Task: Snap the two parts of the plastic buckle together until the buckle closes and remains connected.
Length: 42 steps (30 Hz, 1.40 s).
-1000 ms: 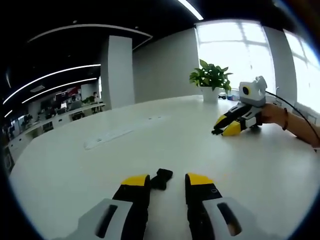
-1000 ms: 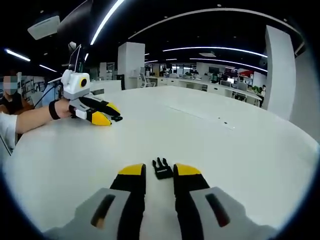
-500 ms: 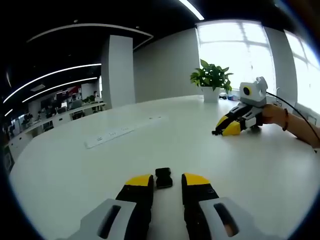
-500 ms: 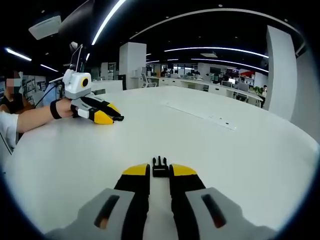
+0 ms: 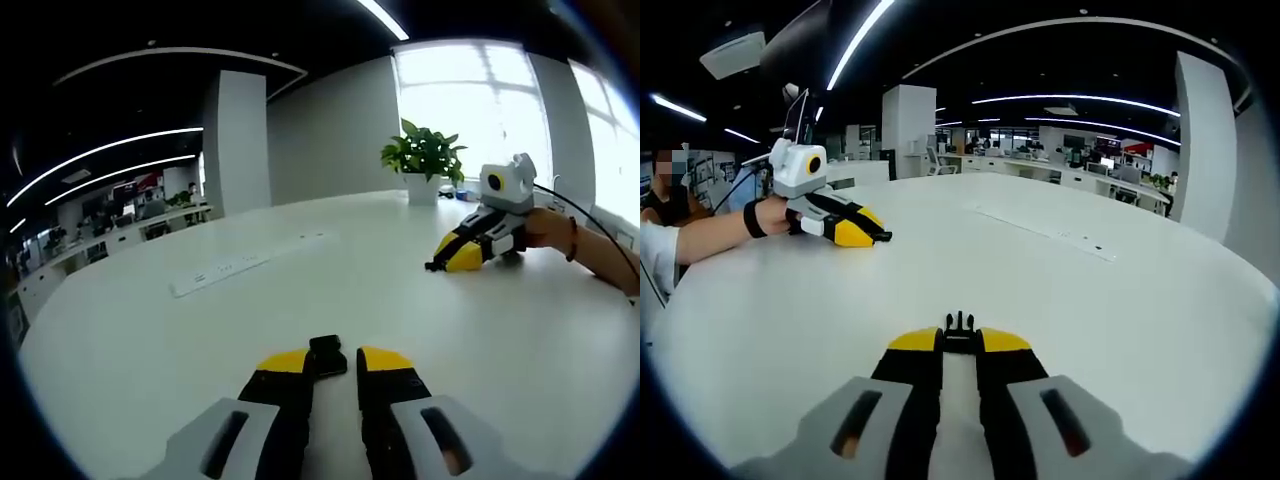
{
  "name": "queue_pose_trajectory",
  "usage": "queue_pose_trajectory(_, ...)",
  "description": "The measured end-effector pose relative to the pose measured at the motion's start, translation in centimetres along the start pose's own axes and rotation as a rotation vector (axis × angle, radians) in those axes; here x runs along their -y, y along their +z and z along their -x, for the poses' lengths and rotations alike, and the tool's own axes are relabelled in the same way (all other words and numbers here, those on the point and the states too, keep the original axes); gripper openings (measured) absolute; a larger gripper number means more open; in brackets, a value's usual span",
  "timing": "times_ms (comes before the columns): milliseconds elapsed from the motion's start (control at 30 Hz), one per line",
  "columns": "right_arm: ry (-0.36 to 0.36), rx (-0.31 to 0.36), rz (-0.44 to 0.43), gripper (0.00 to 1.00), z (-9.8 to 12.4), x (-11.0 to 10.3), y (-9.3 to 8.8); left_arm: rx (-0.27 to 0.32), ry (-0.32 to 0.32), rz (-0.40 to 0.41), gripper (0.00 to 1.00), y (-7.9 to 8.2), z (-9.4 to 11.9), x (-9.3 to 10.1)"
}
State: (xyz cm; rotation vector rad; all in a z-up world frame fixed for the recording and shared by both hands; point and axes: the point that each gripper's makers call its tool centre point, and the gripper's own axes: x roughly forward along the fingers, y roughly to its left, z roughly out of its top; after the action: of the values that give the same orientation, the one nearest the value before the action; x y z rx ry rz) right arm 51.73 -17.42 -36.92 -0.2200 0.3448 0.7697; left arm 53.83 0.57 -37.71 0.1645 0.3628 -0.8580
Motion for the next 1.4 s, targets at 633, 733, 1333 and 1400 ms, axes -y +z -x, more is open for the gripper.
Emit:
queue_pose_trajectory(633, 0.010, -0.005, 0.013, 0.12, 0.1, -0.1, 0.0, -0.015, -0.011, -0.013, 0.12, -0.1, 0.3, -0.1)
queue_pose_trajectory(733, 0.001, -0.012, 0.011, 0.12, 0.2, -0.1, 0.0, -0.016, -0.017, -0.025, 0.12, -0.1, 0.3, 0.0)
queue_pose_trajectory(1333, -0.014, 0.015, 0.022, 0.12, 0.8, 0.0, 1.0, 0.035, -0.017, 0.008, 0.11, 1.2, 1.0, 0.0)
queue_pose_trajectory(1400, -0.018, 0.018, 0.022, 0.12, 0.8, 0.1, 1.1, 0.035, -0.018, 0.004, 0.11, 1.2, 1.0, 0.1)
